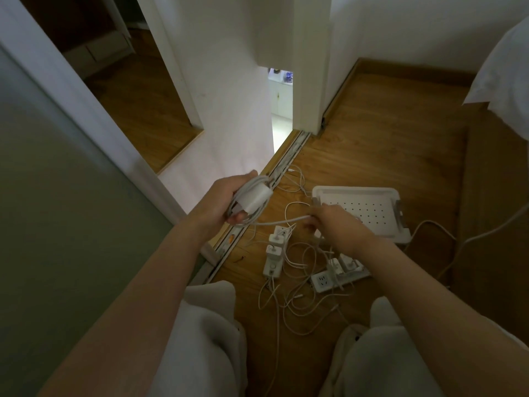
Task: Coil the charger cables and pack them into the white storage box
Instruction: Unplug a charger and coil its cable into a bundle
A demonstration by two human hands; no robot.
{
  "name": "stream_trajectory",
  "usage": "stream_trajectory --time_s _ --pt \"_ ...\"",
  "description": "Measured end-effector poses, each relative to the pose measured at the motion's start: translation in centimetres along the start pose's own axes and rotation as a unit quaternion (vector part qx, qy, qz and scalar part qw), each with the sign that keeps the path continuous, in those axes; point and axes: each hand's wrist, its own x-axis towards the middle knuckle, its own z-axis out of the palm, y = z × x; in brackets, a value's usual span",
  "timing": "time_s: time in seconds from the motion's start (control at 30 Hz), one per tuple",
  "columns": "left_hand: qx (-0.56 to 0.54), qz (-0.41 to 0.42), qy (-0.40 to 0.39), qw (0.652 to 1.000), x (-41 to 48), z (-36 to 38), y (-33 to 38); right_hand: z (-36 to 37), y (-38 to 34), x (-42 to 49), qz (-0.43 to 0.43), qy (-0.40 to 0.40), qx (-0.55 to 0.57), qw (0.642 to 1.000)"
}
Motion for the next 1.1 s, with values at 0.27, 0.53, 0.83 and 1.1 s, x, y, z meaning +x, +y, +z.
stream_trajectory --time_s 0.27,0.53,0.83,1.1 --pt "0.275 0.027 -0.068 0.959 -0.2 0.3 -1.3 -0.5 -0.3 0.4 -0.009 -0.008 0.078 0.997" --pt "0.402 0.099 -0.011 0.910 0.9 0.5 -2.7 -0.2 -2.1 -0.1 0.010 0.057 -0.046 0.997" --pt "0.433 0.182 0.081 0.879 1.7 1.3 -3.2 0.9 -5.6 -2.0 0.011 0.082 0.019 0.996" --pt "0.309 0.144 0.195 0.920 2.1 1.9 -2.5 1.4 -7.3 -2.2 -0.014 0.118 0.249 0.961"
